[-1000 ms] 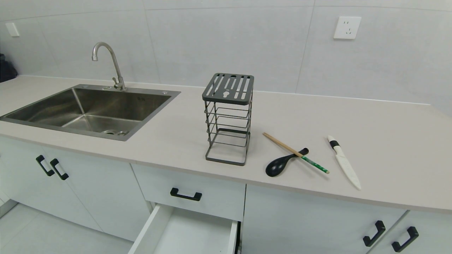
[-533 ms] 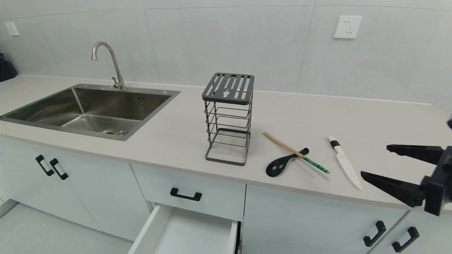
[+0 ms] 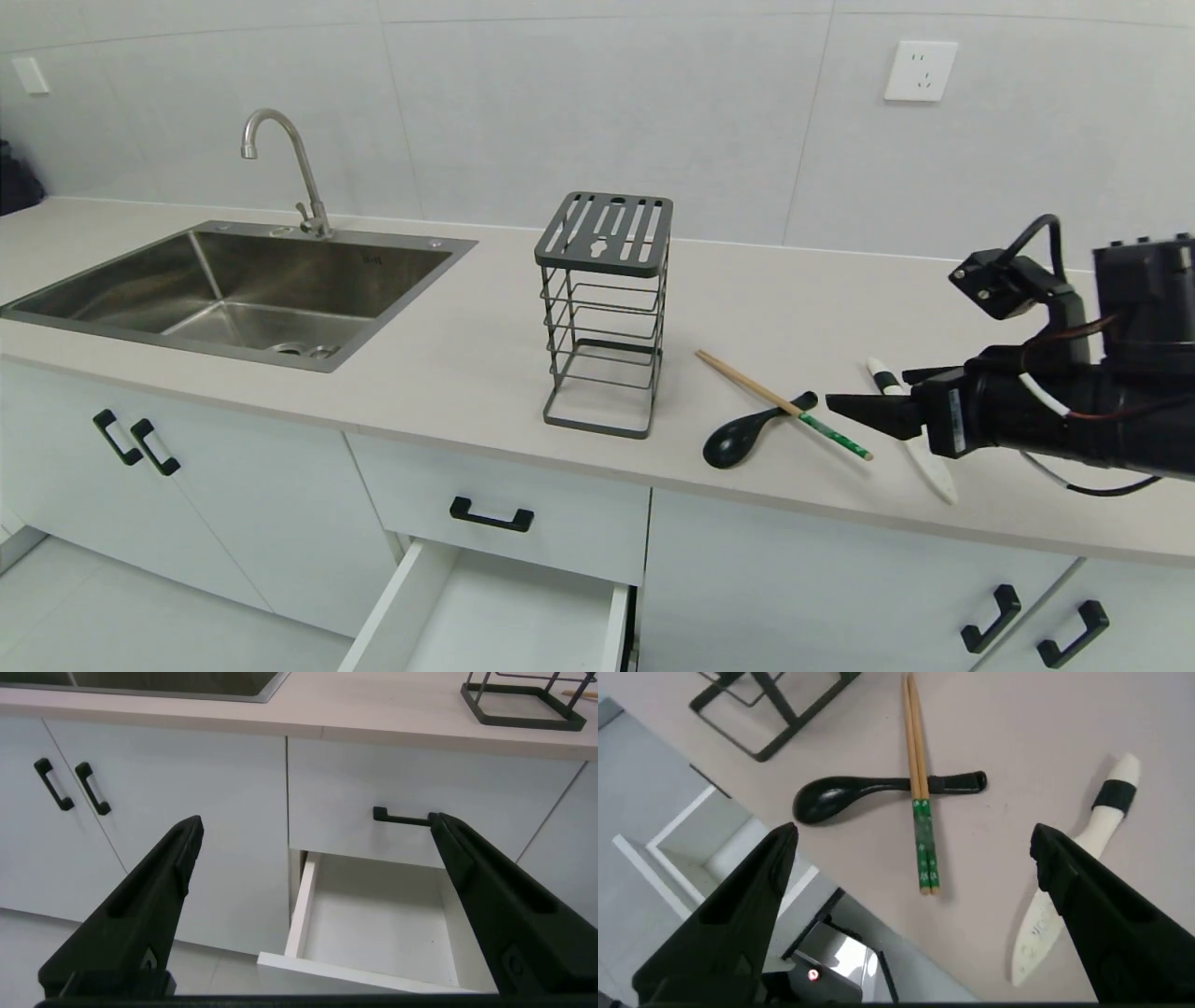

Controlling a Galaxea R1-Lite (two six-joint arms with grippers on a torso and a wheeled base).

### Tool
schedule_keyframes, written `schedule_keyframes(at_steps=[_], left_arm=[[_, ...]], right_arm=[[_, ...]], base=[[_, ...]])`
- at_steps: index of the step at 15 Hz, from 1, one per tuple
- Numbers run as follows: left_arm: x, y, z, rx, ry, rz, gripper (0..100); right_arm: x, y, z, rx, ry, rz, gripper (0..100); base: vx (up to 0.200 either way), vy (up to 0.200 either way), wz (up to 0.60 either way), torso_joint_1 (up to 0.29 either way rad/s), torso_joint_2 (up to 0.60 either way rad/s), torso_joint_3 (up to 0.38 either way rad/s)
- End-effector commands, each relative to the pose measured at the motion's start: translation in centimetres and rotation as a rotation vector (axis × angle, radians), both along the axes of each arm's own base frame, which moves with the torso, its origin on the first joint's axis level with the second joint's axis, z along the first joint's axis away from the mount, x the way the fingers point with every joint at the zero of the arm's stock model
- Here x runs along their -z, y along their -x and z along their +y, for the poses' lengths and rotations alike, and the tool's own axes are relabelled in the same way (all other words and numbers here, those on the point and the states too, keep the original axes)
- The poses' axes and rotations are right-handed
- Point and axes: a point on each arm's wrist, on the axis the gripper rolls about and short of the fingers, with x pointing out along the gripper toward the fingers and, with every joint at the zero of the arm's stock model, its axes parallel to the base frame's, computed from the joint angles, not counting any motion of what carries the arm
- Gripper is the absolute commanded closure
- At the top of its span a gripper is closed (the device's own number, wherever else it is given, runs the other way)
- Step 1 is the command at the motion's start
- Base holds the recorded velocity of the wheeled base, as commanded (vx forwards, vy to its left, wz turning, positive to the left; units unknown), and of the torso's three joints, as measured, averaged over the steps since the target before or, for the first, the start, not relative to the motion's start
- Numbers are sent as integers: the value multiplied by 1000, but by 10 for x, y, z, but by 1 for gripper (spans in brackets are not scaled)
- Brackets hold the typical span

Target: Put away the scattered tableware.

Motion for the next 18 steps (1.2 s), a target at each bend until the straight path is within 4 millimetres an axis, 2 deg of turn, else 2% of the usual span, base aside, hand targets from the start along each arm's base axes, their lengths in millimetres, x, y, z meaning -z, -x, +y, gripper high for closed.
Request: schedule_keyframes(at_steps=[1,6,8,12,18], left_arm=[[0,0,0,0,0,1,0],[0,0,0,0,0,1,0],[0,0,0,0,0,1,0],[0,0,0,0,0,1,0],[0,0,0,0,0,1,0]], right_arm=[[18,-16,13,7,43,57,0],[36,-24,20,4,82,110,0],[45,-30,21,14,140,103,0],[58,-41,25,22,143,88,0],[67,-44,26,0,175,96,0]], base=[[0,0,0,0,0,0],[0,0,0,0,0,0],[0,0,0,0,0,0],[0,0,0,0,0,0],[0,0,0,0,0,0]])
